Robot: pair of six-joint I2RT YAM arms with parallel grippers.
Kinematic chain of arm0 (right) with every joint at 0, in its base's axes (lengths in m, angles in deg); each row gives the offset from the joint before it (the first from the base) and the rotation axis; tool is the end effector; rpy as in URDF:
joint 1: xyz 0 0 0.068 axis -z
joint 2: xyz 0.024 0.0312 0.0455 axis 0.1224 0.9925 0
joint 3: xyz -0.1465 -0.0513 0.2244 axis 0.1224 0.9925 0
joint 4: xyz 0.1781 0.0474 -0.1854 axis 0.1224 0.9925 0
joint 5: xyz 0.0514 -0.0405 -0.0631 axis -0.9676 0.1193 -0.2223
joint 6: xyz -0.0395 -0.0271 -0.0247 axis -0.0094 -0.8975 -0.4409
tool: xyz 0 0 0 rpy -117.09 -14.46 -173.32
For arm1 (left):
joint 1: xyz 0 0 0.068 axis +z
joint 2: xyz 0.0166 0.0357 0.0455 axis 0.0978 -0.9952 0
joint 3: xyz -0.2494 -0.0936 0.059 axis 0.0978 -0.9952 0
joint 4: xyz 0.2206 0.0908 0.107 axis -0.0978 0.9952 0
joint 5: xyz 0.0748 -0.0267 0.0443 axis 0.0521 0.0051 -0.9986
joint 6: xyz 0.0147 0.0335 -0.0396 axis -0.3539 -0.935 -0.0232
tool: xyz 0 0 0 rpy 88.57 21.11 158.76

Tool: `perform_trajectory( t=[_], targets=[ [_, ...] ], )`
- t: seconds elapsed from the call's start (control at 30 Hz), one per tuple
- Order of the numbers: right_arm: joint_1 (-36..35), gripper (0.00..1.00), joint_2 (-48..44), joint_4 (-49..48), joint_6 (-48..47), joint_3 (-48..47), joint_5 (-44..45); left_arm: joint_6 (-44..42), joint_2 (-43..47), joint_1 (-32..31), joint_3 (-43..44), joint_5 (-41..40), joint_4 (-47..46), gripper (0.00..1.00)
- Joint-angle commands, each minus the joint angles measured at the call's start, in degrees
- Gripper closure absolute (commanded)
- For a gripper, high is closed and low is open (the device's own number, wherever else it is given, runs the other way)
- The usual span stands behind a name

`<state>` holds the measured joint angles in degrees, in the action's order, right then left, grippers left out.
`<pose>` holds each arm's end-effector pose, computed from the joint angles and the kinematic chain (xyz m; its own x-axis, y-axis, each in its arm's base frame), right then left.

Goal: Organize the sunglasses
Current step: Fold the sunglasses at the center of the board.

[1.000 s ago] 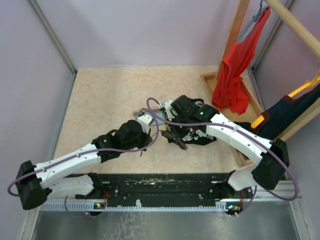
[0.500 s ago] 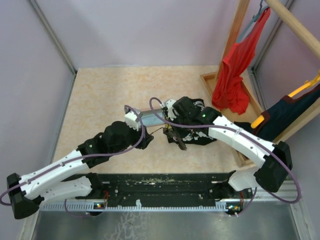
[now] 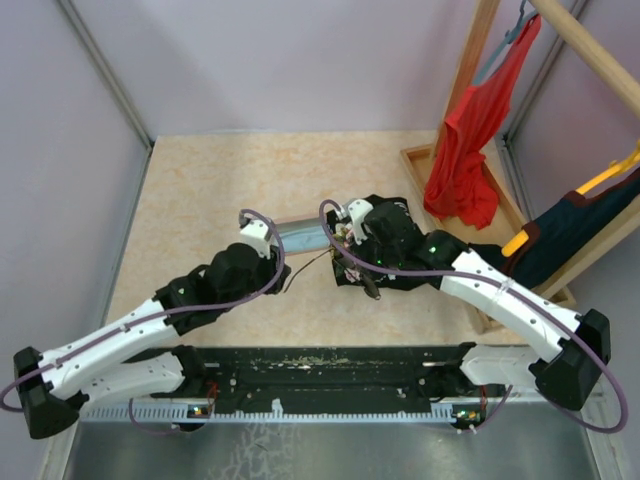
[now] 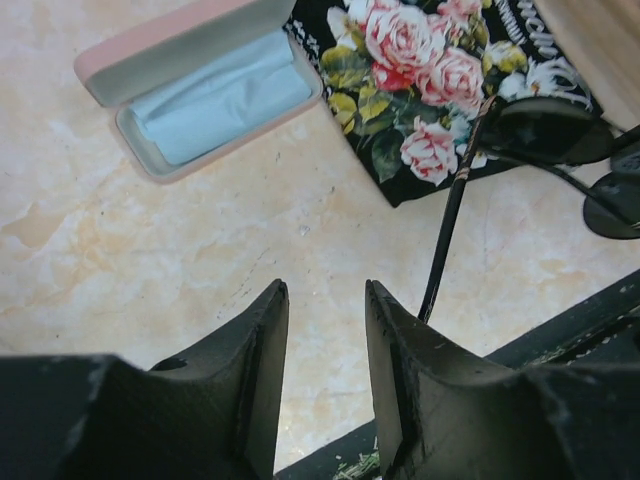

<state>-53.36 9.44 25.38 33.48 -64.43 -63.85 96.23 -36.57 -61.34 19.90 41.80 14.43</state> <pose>0.1678 0.1764 0.3106 -0.5467 -0.4973 -0.6736 -0.7018 0.7110 0.0447 0.1194 -0.1516 0.3008 -0.4841 0.0226 -0.8747 0.4186 0.8838 -0.2088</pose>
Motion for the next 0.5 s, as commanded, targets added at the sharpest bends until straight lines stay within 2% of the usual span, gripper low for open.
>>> perform_trajectory(
  t=[0.0,0.47],
  targets=[
    [0.2,1.00,-2.1,-4.3,-0.5,0.2,-2.1,0.5,-2.8,0.3,0.0,1.5,0.8,0.59],
    [0.2,1.00,1.0,-7.6,2.9,-0.7,-2.3,-4.3,-7.5,0.2,0.5,7.3,-1.5,0.69]
  ],
)
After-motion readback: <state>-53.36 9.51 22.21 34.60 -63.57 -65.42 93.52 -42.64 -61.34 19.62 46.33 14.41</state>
